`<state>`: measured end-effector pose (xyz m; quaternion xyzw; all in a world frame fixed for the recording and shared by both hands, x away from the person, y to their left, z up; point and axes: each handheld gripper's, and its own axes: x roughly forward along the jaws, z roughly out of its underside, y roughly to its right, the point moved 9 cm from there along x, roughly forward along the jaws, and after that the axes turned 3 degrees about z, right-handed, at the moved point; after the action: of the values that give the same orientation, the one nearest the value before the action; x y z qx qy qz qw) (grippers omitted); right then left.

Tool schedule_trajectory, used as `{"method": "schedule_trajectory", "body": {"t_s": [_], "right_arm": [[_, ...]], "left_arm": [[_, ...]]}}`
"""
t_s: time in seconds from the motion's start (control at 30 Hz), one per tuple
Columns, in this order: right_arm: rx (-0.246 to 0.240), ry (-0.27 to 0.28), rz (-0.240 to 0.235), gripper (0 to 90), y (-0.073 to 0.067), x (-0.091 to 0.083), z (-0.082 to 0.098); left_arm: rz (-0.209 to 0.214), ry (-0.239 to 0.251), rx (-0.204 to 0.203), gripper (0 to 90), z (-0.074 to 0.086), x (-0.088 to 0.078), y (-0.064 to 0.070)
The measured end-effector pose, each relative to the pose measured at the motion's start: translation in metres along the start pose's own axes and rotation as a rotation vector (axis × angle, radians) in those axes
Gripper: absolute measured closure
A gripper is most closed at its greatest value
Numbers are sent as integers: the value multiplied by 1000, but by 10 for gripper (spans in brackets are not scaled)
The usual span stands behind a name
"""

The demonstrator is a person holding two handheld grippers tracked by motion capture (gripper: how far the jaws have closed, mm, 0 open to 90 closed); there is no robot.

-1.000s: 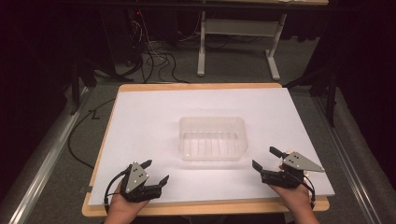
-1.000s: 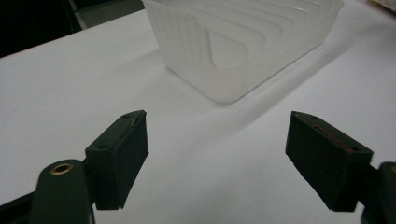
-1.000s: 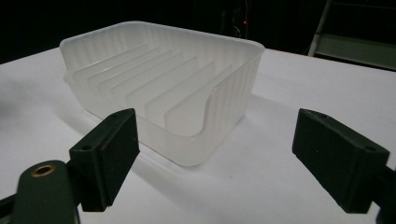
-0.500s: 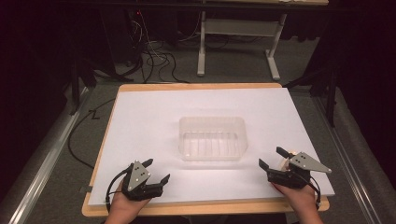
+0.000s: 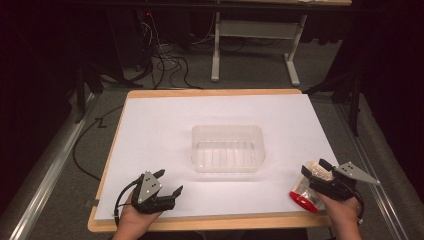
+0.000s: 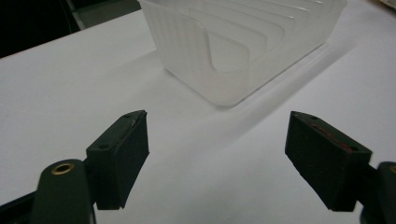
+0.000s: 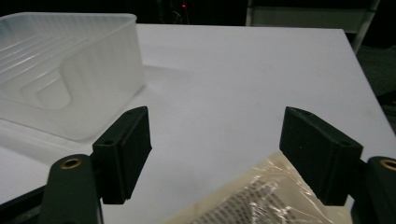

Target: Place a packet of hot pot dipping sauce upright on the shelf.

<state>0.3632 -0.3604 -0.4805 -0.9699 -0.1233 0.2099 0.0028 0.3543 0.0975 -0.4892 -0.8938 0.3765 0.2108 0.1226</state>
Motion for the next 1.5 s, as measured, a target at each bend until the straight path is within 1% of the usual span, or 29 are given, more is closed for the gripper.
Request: {"method": "schedule_trajectory", "body": {"t_s": [0.03,0.07,0.1,0.13,0.17,0.2,0.23,0.4,0.43,0.47,0.5,0.73,0.77,0.8,0.87,0.97,1.07,1.13,1.17,1.2,1.27,1.33,1.37,1.4,1.43,1.5], "right_arm": [[0,0,0,260,0,0,0],[16,-7,25,286,10,-2,2],[16,-7,25,286,10,-2,2],[29,-15,56,311,21,-4,4],[29,-15,56,311,21,-4,4],[44,-26,84,342,32,-5,8],[51,-35,96,354,36,-5,10],[96,-57,129,383,56,-8,20],[96,-57,129,383,56,-8,20],[107,-58,134,384,60,-8,22],[117,-63,147,390,66,-9,24],[166,-88,180,416,84,-14,33],[166,-88,180,416,84,-14,33],[182,-99,180,413,87,-14,37],[191,-115,176,393,89,-12,42],[196,-146,173,359,88,-8,47],[210,-161,162,341,87,-7,48],[221,-189,157,335,86,-5,52],[221,-189,157,335,86,-5,52],[226,-205,153,338,85,-3,55],[233,-206,154,341,85,-3,55],[233,-205,140,401,84,-3,55],[233,-205,140,401,84,-3,55],[239,-199,122,418,81,-3,55],[239,-199,122,418,81,-3,55],[255,-195,109,440,79,-3,53]], "left_arm": [[0,0,0,221,0,0,0],[3,1,-1,221,0,0,0],[3,1,-1,221,0,0,0],[10,-5,-1,221,1,1,1],[10,-5,-1,221,1,1,1],[11,-11,4,221,2,1,2],[11,-11,4,221,2,1,2],[10,-11,6,221,1,2,2],[10,-11,6,221,1,2,2],[10,-10,6,221,1,1,2],[8,-9,5,221,1,1,1],[10,-12,9,221,2,2,2],[10,-12,9,221,2,2,2],[10,-13,10,221,2,2,2],[10,-13,10,221,2,2,2],[9,-15,13,221,2,2,2],[10,-16,14,221,2,2,2],[12,-19,16,221,2,2,3],[12,-19,16,221,2,2,3],[10,-20,20,221,2,3,3],[11,-20,20,221,2,3,3],[11,-22,21,221,3,3,3],[11,-22,21,221,3,3,3],[11,-24,21,221,3,3,3],[11,-24,21,221,3,3,3],[12,-24,21,221,3,3,3]]}}
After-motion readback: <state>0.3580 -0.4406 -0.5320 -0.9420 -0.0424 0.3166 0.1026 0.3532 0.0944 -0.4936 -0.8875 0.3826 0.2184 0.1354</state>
